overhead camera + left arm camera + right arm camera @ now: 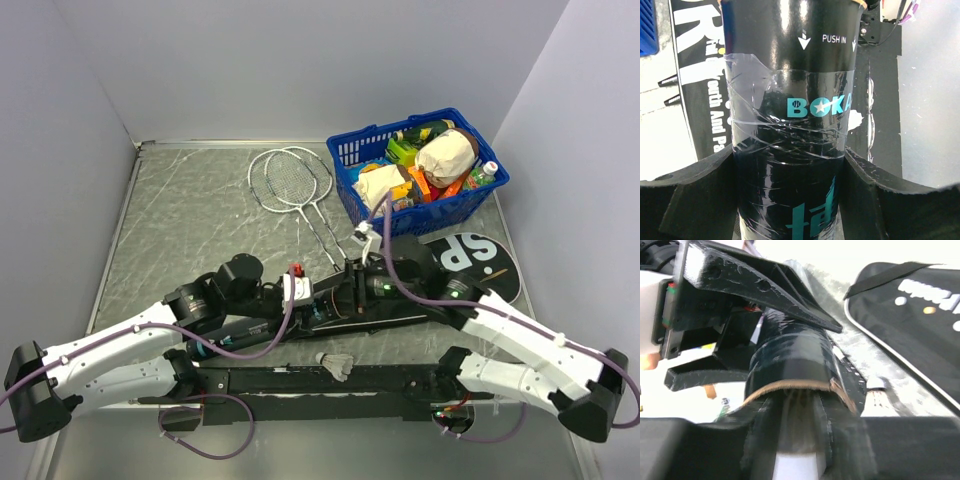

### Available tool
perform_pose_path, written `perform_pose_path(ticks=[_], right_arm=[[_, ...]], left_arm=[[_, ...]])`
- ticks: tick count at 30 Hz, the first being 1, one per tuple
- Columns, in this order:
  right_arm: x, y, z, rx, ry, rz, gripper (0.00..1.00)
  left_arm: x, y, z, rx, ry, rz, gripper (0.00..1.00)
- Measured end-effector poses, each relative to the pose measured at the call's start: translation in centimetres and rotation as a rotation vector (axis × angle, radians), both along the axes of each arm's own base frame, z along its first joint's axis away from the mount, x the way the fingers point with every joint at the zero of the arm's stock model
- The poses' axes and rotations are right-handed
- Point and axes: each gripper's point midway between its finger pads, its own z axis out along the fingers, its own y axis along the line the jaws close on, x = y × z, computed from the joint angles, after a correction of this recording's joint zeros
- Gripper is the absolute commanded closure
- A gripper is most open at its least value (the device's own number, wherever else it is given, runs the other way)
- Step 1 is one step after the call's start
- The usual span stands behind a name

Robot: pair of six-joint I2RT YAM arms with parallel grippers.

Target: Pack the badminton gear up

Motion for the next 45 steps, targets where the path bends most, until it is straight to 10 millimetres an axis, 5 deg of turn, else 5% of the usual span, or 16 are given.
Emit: perform_pose_path(ticks=[11, 21, 30, 45], right_arm=[[0.3, -5.9, 3.7, -0.08, -0.134, -0.198, 0.49], [-1.1, -9.2, -2.8, -0.304, 0.008, -0.255, 0.46], [-3.6, -9.1, -9.6, -0.383, 0.219, -0.219, 0.43], [-5.7, -6.5, -13.8, -0.241, 0.5, -0.249, 0.4]], left_arm=[[1.4, -0.1, -1.0, 0.035, -0.012, 0.06, 0.99], [4.7, 0.9, -2.8, 0.121, -0.032, 0.246, 0.99], [8.4, 2.6, -4.4, 0.208, -0.023, 0.445, 0.99], [9.0, 2.8, -4.2, 0.2, -0.022, 0.48, 0.99]])
